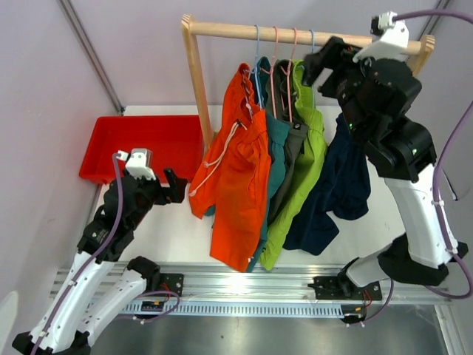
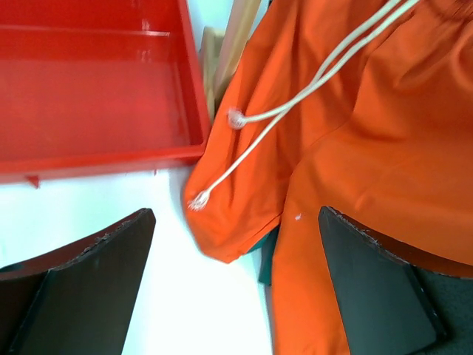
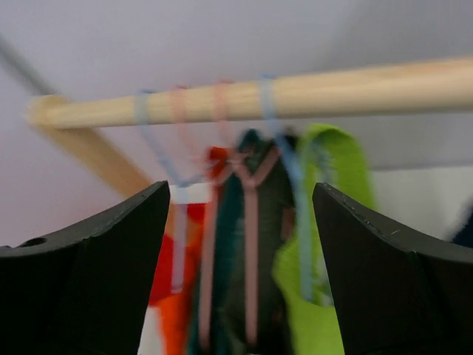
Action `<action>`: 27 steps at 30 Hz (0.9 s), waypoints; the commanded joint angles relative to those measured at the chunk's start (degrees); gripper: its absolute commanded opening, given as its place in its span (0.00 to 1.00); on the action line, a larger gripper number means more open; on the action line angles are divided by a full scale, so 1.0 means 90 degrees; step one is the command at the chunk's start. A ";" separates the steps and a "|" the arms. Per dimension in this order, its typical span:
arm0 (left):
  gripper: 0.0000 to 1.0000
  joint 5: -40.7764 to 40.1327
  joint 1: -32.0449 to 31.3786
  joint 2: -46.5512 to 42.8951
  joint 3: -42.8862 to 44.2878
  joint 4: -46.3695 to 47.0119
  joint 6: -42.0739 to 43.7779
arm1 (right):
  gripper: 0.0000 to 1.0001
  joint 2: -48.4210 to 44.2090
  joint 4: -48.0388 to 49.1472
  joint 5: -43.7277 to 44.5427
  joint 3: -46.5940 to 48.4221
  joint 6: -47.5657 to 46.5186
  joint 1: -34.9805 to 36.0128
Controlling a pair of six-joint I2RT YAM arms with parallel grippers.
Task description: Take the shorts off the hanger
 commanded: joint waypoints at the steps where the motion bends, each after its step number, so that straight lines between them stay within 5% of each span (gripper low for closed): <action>1: 0.99 -0.0044 -0.0065 -0.0159 -0.0068 0.0082 0.0200 | 0.82 -0.1104 0.0130 0.2931 -0.1268 -0.0688 0.0263; 6: 0.99 0.0142 -0.0065 -0.0072 -0.0078 0.0160 0.0259 | 0.80 -0.1480 -0.0139 0.4180 -0.2017 -0.0367 0.0606; 10: 0.99 0.0289 -0.0065 -0.0033 -0.0107 0.0219 0.0259 | 0.79 -0.1645 0.0063 0.4222 -0.2681 -0.0336 0.0412; 18: 0.99 0.0338 -0.0084 -0.0052 -0.0117 0.0190 0.0240 | 0.74 -0.1158 -0.0532 0.1665 -0.2545 0.0503 -0.1639; 27: 0.99 0.0289 -0.0133 -0.0072 -0.0117 0.0190 0.0220 | 0.68 -0.0621 -0.0279 0.0629 -0.2516 0.0650 -0.2402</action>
